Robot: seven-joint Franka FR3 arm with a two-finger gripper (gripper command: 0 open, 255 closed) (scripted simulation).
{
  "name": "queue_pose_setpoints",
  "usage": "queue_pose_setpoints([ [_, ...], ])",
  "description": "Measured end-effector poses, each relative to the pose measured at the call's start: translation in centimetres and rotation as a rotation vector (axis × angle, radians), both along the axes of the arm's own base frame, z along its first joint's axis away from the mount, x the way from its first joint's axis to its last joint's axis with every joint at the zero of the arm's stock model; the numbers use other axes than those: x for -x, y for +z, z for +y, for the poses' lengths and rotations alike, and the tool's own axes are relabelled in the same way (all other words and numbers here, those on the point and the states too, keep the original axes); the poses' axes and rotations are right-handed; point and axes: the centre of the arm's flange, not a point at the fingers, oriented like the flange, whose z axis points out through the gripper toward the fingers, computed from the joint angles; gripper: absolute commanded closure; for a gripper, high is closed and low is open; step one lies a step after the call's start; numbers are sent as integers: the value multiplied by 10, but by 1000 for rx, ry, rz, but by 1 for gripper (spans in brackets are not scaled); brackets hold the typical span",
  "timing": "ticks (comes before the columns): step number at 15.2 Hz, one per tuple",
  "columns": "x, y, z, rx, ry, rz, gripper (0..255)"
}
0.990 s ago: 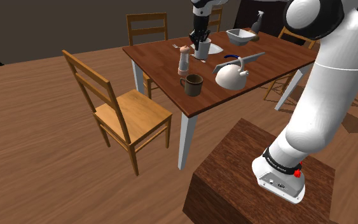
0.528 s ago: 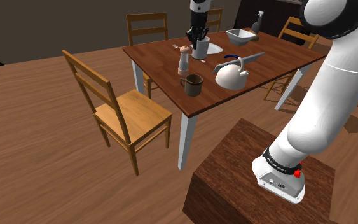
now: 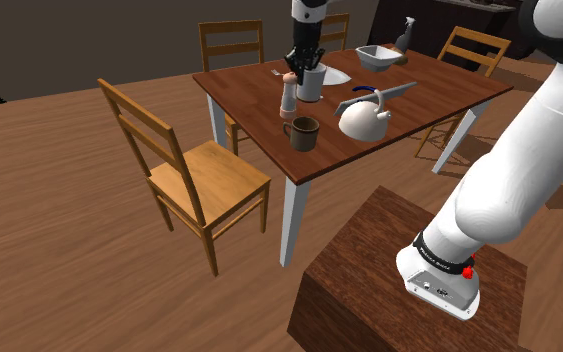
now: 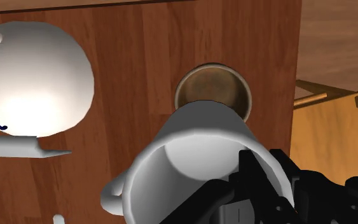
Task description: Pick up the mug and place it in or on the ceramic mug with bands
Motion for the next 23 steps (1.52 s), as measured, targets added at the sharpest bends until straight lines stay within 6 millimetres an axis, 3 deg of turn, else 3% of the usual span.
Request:
queue_pose_setpoints([
  [15,0,-79,3,0,-1,1,255],
  [22,2,-86,3,0,-1,-1,255],
  [23,2,-86,3,0,-1,-1,0],
])
